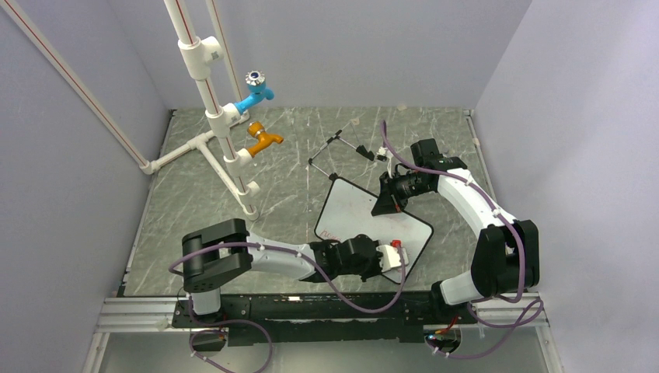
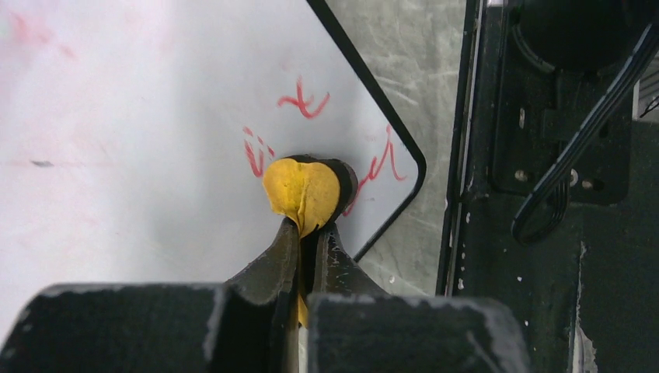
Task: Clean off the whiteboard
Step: Erase the center of the board with the whiteboard.
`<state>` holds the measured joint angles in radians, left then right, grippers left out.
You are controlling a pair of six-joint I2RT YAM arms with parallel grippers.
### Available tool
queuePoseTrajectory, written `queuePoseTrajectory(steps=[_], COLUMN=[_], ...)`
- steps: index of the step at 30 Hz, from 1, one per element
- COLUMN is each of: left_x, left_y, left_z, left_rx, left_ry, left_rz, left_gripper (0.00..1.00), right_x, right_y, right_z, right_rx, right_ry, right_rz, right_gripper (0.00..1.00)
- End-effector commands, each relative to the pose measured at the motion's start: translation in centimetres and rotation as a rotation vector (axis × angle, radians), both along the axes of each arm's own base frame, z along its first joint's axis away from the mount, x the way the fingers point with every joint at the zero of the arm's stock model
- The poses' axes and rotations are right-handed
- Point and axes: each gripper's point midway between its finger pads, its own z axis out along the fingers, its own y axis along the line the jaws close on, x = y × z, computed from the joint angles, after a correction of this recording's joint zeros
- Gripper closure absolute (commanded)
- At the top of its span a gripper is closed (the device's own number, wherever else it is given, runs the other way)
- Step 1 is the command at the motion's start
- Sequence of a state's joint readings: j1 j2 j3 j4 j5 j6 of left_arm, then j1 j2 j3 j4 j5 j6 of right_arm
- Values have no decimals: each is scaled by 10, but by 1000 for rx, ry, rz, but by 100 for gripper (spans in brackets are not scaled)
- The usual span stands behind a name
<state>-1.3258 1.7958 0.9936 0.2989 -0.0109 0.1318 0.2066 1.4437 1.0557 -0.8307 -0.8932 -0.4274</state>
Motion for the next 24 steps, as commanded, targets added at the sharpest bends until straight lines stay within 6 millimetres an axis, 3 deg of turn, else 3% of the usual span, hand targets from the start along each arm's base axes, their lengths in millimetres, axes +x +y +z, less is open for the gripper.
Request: queuePoseTrajectory(steps=[1,15,20,24], left_x=[57,71,66,54], left_y=[-27,-11,-13,-19], left_z=[99,127,121,101], left_rx=[-246,-271,-252,-228], left_ry=[-155,-241,-250,-207], left_rz=[116,151,102,35], left_gripper=[100,100,100,100], right_x=[4,4,4,4], right_y=[6,5,5,5], right_z=[-3,-3,-3,-3], right_rx=[17,15,15,14], right_ry=[-114,-115,-116,-115], right_rz=[92,89,91,89], right_gripper=[100,100,100,100])
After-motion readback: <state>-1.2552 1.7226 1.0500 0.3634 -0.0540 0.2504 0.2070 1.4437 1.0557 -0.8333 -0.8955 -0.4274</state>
